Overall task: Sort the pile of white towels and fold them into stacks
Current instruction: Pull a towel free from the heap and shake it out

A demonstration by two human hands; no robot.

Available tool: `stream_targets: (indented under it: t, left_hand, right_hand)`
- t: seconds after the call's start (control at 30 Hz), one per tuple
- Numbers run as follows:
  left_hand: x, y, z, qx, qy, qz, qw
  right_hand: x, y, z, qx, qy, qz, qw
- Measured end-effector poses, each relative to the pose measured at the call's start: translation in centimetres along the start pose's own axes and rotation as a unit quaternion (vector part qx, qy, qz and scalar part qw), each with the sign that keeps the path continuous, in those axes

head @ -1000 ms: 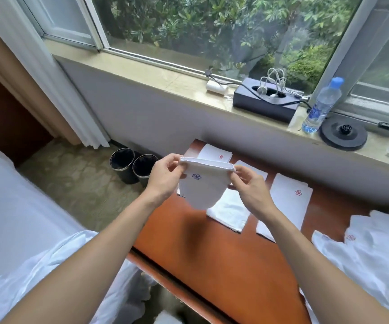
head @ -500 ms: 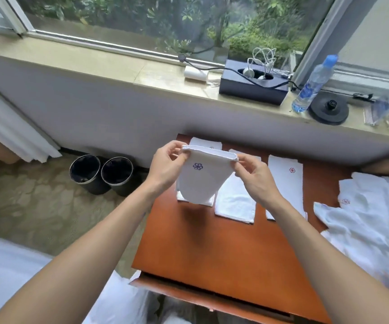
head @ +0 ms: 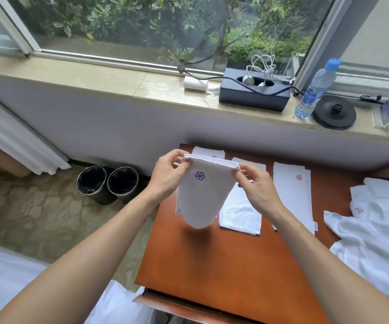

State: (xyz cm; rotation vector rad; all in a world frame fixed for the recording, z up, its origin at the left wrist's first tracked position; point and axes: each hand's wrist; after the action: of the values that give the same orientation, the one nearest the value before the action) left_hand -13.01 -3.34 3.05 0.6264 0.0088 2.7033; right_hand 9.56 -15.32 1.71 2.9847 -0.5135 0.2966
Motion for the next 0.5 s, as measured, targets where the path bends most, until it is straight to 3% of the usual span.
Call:
stream_targets:
  t: [0.5]
  left_hand:
    - [-6.3,-18.0,-9.3,0.105,-0.008,-0.011,0.994]
  right_hand:
    - [-3.5,-16.7,8.9,-0.070,0.058,0.075,0.993]
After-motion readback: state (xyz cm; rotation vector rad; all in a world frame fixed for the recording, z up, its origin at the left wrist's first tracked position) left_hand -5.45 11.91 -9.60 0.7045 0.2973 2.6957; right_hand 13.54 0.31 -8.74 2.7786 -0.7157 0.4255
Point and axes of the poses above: each hand's wrist, its own y-axis away from the middle knuckle, its own x-axis out of the back of the hand, z = x × y, and after that the axes turned 9 degrees about -y, right-handed
